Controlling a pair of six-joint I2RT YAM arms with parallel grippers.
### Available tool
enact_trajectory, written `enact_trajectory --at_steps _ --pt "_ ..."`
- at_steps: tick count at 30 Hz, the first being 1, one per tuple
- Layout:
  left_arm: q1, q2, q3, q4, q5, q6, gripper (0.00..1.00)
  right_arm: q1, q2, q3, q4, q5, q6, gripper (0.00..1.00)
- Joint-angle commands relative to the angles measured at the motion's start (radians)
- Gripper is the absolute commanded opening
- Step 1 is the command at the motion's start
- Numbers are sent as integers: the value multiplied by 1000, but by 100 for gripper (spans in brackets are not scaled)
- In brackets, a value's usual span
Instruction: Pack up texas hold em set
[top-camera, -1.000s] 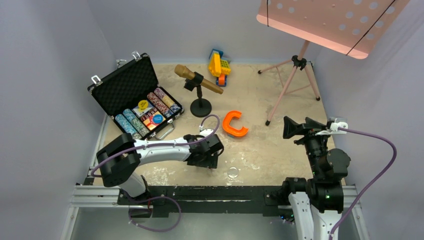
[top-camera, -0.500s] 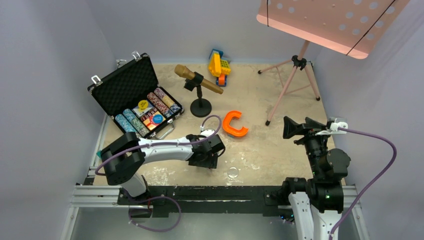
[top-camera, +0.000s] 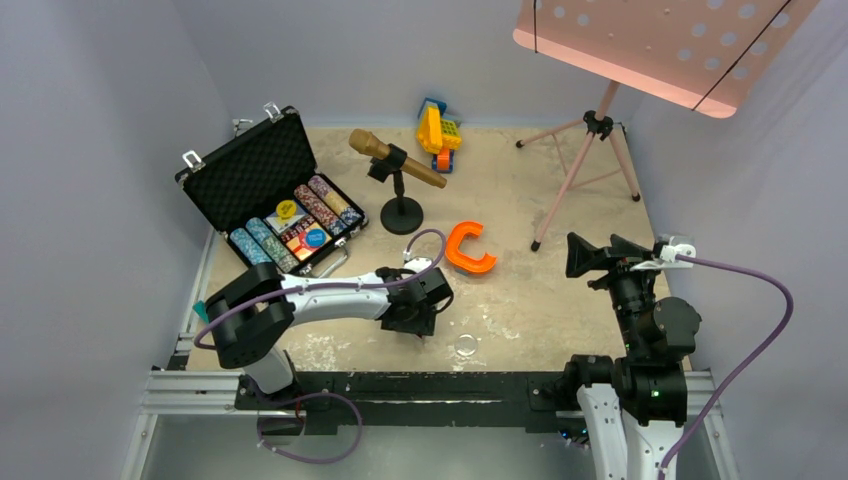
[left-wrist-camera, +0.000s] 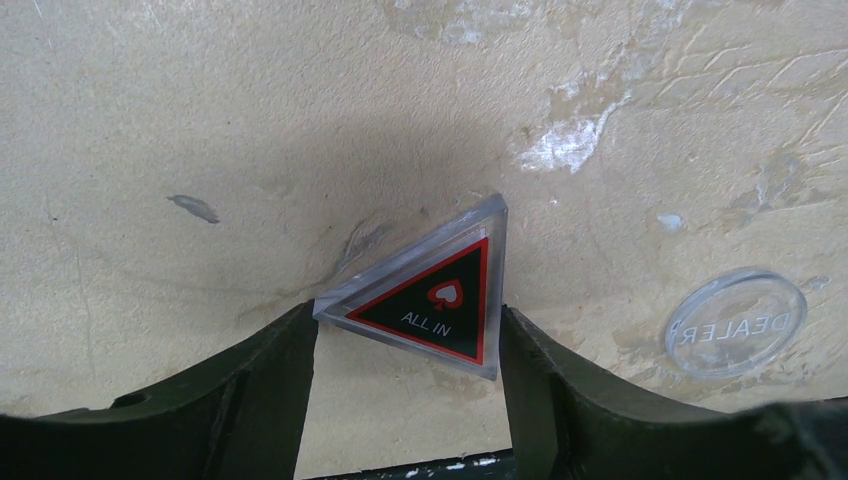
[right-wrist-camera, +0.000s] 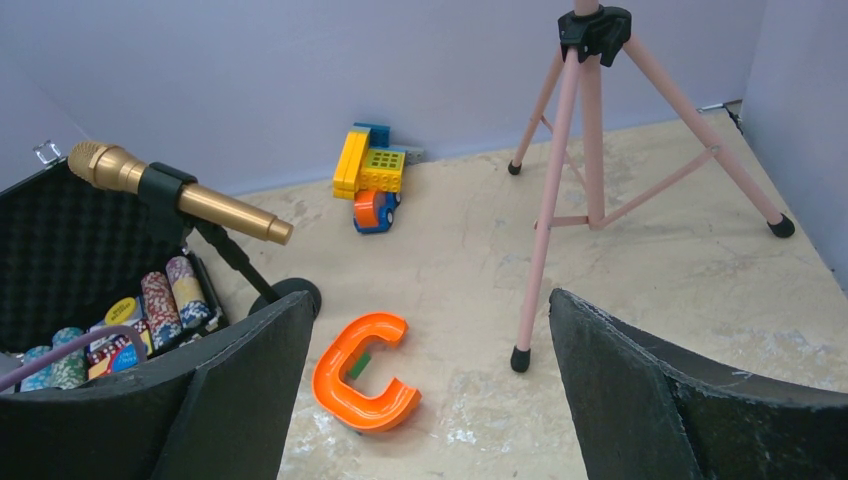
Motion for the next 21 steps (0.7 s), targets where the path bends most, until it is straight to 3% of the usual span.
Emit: enact_trajectory --at_steps 1,8,14,21 --pt "3 -36 14 -20 -37 46 44 -3 -1 -4 32 -22 -11 92" --pt "113 -223 -8 -103 -39 175 40 -3 -2 -4 31 -21 -12 92" --pt "368 -393 -15 -202 -9 398 40 -1 -3 -3 32 -19 -11 92" --pt "724 -420 62 -240 65 620 41 -1 -4 -3 33 -19 -10 92"
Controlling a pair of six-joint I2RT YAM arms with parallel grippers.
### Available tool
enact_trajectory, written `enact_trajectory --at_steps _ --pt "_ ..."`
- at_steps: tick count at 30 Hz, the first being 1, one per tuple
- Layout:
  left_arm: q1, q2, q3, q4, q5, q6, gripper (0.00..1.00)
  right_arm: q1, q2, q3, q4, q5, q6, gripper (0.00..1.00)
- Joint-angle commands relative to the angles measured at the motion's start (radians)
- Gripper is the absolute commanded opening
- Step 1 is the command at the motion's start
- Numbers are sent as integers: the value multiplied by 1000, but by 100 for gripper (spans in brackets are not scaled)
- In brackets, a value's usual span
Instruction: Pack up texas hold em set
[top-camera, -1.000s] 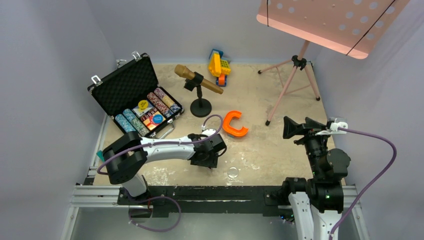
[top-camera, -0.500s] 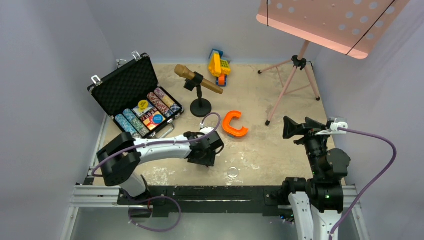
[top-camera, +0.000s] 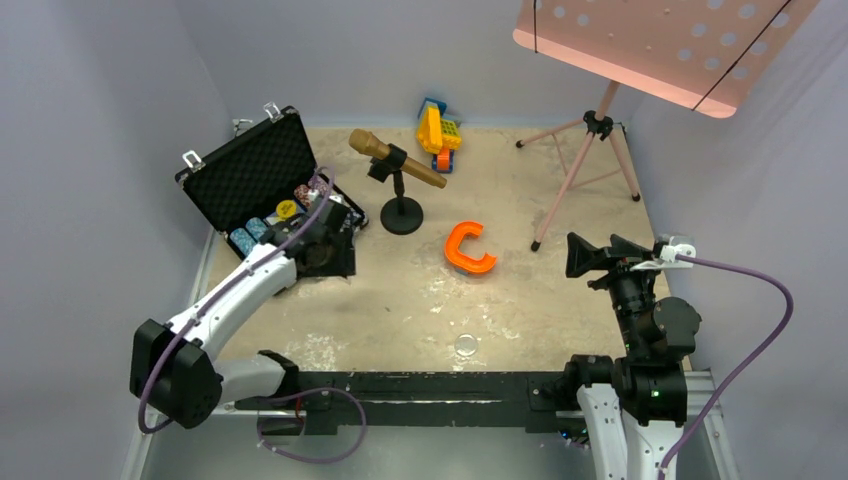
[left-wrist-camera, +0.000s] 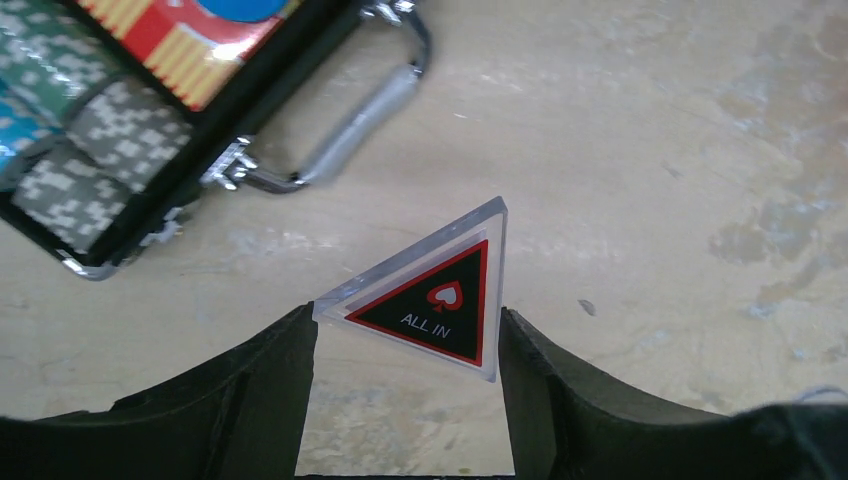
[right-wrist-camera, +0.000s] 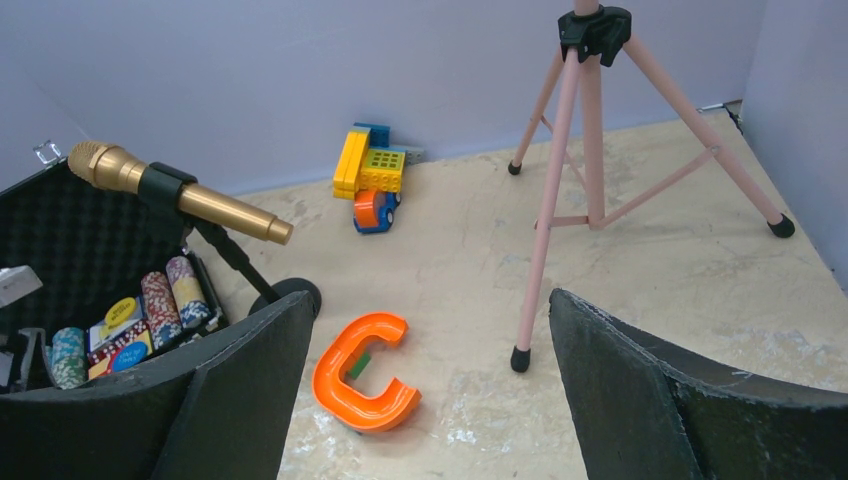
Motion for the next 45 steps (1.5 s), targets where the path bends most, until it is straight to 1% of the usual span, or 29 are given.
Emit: enact_trajectory --at_steps 1,3,6,9,12,15,19,24,29,34,37,45 --pt "189 7 76 -28 52 195 41 -1 -4 -2 33 -19 -10 92" --pt "289 39 104 -13 66 227 41 -1 -4 -4 36 -19 -10 92" --pt "389 98 160 2 76 265 40 0 -5 -6 39 -22 -10 92" --pt "452 155 216 23 49 304 40 0 -5 -7 42 -24 -10 92" --pt "502 236 280 41 53 324 40 0 -6 -6 41 -23 -10 92" --pt "552 307 334 66 70 317 39 2 -5 -5 38 -19 -10 92" --pt "598 392 402 77 58 312 38 2 -1 -3 36 -16 -12 92" --pt "613 465 422 101 40 287 37 2 4 -2 38 -10 -13 91" --pt "617 515 436 110 28 298 37 2 4 -1 36 -7 -13 91" --pt "617 544 434 142 52 344 37 2 7 -1 35 -7 -14 91" --pt "617 583 448 138 82 363 37 2 7 1 32 -7 -14 91" --pt "616 662 474 117 101 394 37 2 7 1 30 -4 -16 91"
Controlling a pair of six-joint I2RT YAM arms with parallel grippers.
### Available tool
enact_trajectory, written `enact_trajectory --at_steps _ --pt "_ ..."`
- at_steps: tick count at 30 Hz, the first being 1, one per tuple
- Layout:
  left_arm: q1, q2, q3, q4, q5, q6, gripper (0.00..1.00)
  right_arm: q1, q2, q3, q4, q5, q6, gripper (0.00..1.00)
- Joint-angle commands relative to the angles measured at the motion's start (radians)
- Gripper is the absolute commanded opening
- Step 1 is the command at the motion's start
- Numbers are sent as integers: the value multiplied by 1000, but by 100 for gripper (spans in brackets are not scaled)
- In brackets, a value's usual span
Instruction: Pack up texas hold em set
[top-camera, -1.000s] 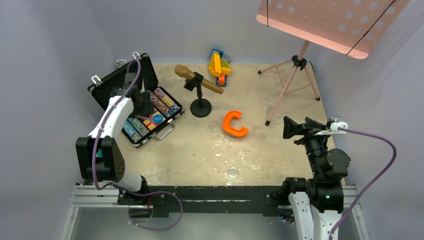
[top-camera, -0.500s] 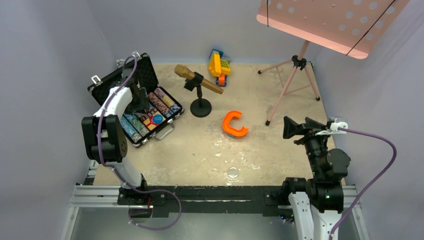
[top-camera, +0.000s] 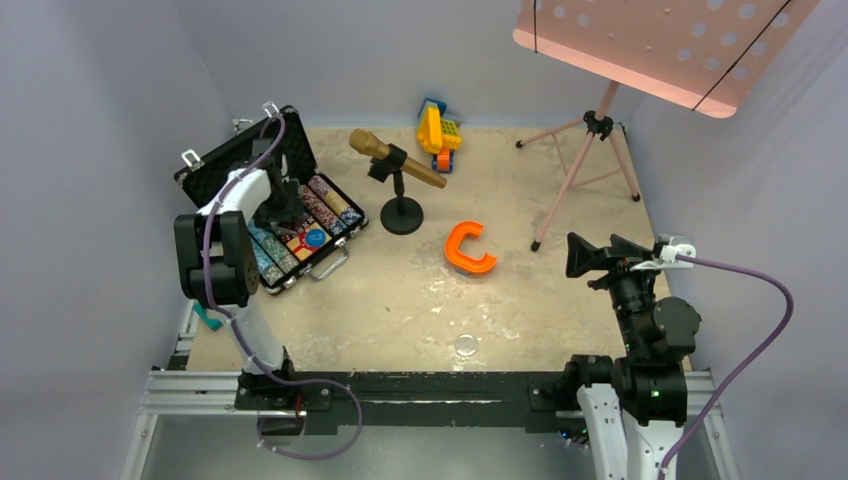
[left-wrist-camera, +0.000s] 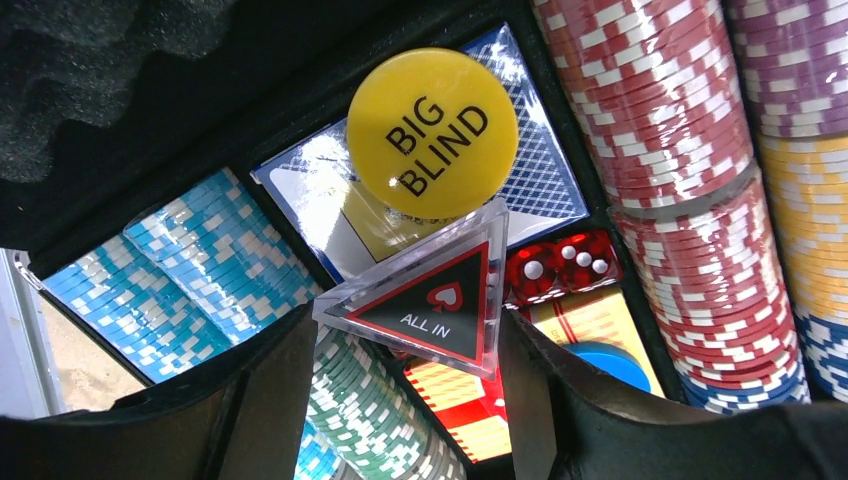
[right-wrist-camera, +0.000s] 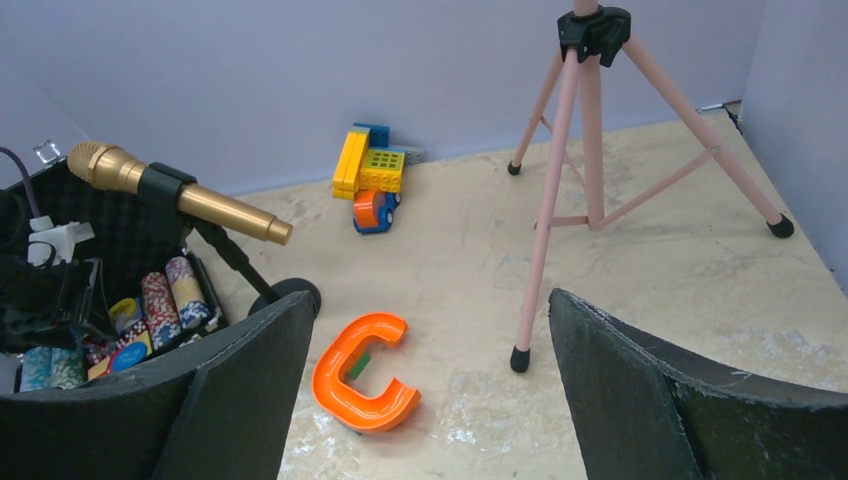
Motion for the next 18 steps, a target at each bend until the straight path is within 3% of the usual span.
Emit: enact_trajectory --at_steps 1,9,18 --pt "3 24 44 0 24 43 37 2 7 1 29 -5 -16 91" --pt "-4 59 61 -58 55 85 36 2 4 -1 28 -4 -15 91" --pt "-17 -18 20 -76 127 112 36 2 0 -4 30 -4 -12 91"
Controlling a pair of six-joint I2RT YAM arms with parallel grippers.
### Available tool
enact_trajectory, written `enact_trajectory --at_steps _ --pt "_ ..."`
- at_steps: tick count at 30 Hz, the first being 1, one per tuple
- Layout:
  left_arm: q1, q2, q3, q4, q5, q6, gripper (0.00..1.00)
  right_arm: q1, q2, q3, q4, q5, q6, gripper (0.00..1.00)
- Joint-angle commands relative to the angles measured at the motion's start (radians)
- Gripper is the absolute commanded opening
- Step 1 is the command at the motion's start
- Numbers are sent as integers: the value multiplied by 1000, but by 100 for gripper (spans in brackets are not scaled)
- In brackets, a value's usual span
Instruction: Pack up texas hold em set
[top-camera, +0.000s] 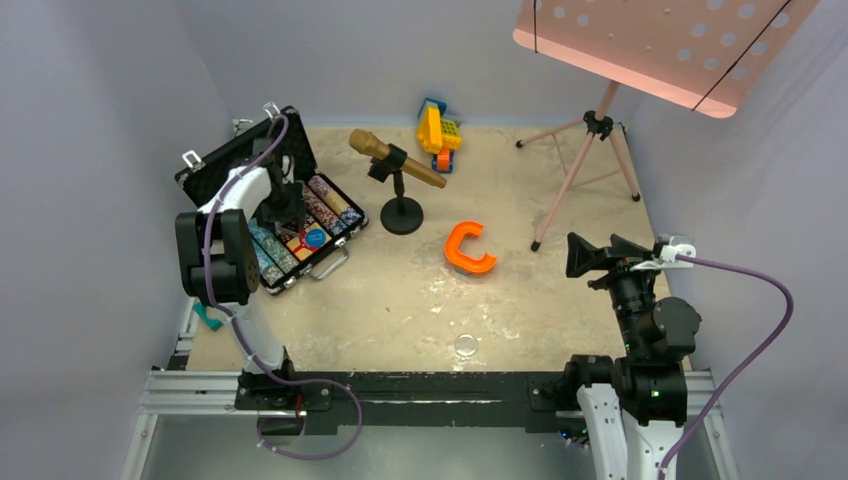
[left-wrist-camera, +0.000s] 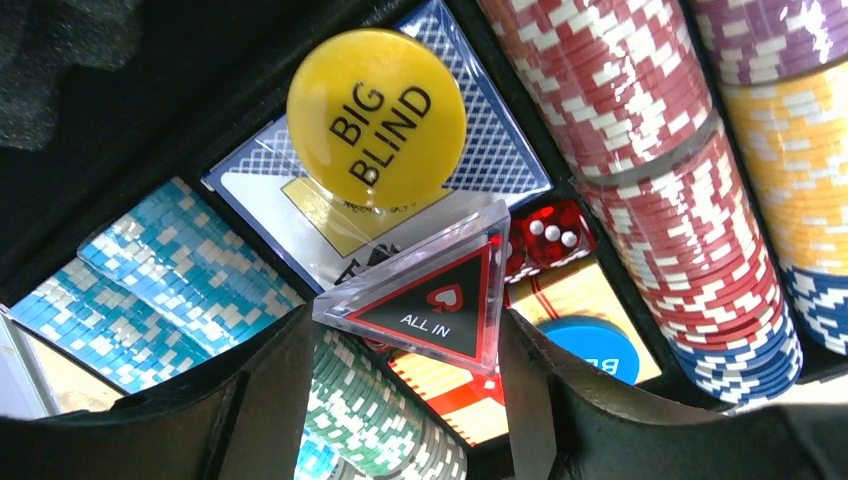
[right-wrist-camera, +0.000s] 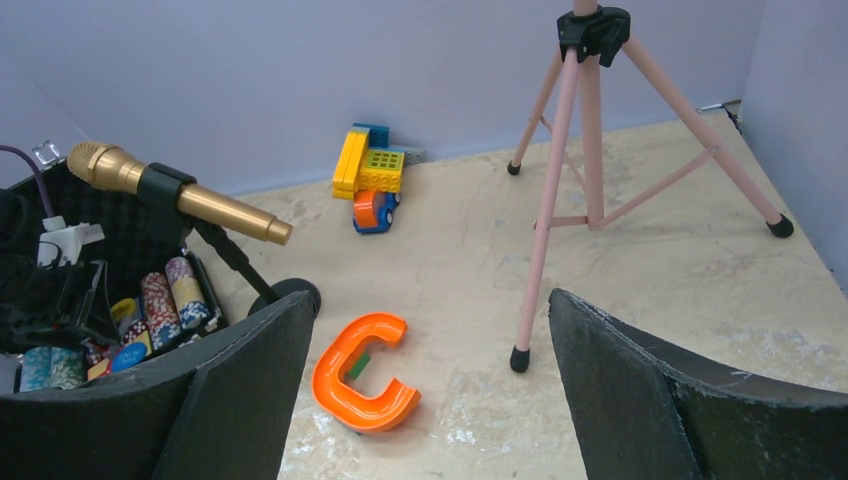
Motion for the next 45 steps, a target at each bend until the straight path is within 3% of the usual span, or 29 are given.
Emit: enact_trajectory --at_steps 1,18,33,37,41,45 --pt "-18 -47 -18 -36 30 40 36 2 -1 -4 30 -4 -13 91" --pt "-79 -137 -84 -102 -89 44 38 2 -6 -4 31 -7 -9 91" --pt "-79 -85 -73 -142 -91 47 43 3 -14 2 24 -7 -11 91" --pt "-79 -87 -74 -139 -87 50 51 5 -14 2 24 -6 -11 91" --pt "-79 -91 -74 -135 -93 47 68 5 -14 2 23 -7 -11 91" --pt "-105 -100 -77 -127 -94 45 77 5 -14 3 23 -7 -11 91"
